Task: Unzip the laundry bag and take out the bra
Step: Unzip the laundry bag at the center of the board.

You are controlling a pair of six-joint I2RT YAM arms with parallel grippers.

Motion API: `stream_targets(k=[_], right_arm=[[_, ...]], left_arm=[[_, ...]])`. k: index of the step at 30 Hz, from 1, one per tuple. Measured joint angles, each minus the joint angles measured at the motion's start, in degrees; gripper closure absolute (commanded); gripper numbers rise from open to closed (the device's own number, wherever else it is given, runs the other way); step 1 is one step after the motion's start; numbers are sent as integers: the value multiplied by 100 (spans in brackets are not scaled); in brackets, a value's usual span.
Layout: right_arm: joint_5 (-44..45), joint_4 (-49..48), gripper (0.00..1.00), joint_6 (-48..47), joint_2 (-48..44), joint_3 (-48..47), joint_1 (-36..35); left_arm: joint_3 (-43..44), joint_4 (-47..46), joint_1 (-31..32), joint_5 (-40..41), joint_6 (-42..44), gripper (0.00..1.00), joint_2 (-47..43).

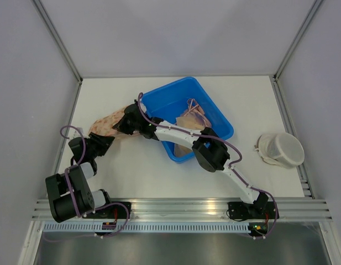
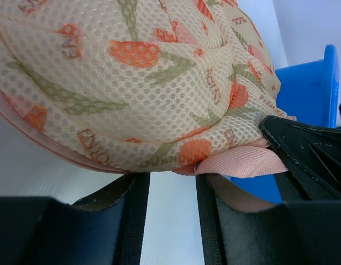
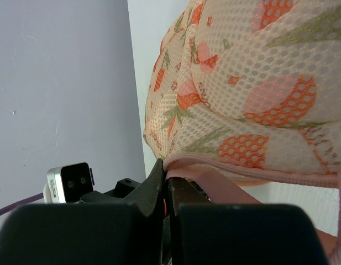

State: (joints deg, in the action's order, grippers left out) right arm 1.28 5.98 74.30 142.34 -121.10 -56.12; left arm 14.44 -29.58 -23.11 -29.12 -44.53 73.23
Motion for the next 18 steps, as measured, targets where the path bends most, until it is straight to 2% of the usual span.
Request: stream_targets(k=[9,18], right_arm=[[-48,-39,100,7,-76,90,37],[-120,-90,99,9,-129,227,39]], left_arm=[[0,-9,2,4,2,64,-142],[42,76,11,2,4,87,-166]])
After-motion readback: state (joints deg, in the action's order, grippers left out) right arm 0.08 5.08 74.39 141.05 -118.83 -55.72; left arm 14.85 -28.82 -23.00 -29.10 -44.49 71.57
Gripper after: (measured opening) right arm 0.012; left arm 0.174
